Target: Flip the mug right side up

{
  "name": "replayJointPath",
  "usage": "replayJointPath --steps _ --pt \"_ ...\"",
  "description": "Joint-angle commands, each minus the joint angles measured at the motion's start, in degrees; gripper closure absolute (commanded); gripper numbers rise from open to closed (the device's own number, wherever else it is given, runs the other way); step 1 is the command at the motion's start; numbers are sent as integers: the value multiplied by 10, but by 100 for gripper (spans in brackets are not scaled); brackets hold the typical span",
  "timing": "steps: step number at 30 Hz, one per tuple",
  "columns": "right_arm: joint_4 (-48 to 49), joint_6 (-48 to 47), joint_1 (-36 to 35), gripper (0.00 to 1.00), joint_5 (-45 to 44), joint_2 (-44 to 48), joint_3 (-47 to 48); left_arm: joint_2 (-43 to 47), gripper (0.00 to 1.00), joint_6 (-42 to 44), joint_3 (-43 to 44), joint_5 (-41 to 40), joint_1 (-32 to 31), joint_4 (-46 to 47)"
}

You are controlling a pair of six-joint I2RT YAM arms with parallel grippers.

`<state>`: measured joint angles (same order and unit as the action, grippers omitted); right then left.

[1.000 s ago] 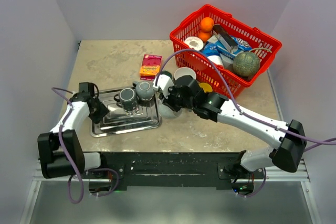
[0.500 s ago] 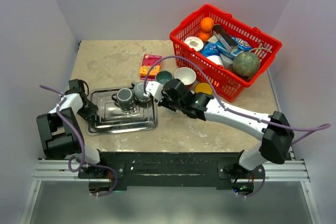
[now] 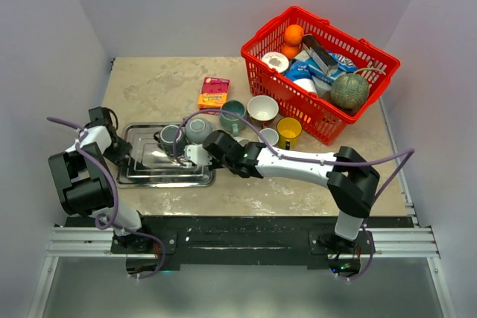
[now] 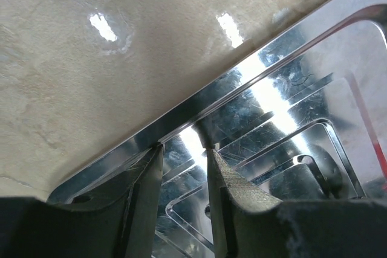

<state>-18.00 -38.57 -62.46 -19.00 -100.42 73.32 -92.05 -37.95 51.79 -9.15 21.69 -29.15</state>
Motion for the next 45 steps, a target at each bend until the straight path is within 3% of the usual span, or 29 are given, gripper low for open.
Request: replayJointPath --steps 1,11,15,29,32,35,36,45 --pt "22 -84 -13 100 -64 -10 41 -8 60 6 24 -18 17 29" --pt "-61 -105 -20 100 -61 -59 100 4 58 17 40 34 26 46" --pt "-99 -84 -20 94 -27 -78 127 30 54 21 33 77 26 52" --pt "-100 -68 -18 87 -9 -97 83 122 44 34 7 181 24 41" --pt "-94 -56 -18 73 -9 -108 85 134 38 41 14 186 24 31" --pt "-93 -47 -18 53 -14 -111 83 144 32 48 22 191 24 21" --pt "-88 -43 -18 34 -24 -112 82 151 30 49 23 191 24 16" --pt "-103 -5 -18 20 -37 -108 101 173 10 73 36 202 24 9"
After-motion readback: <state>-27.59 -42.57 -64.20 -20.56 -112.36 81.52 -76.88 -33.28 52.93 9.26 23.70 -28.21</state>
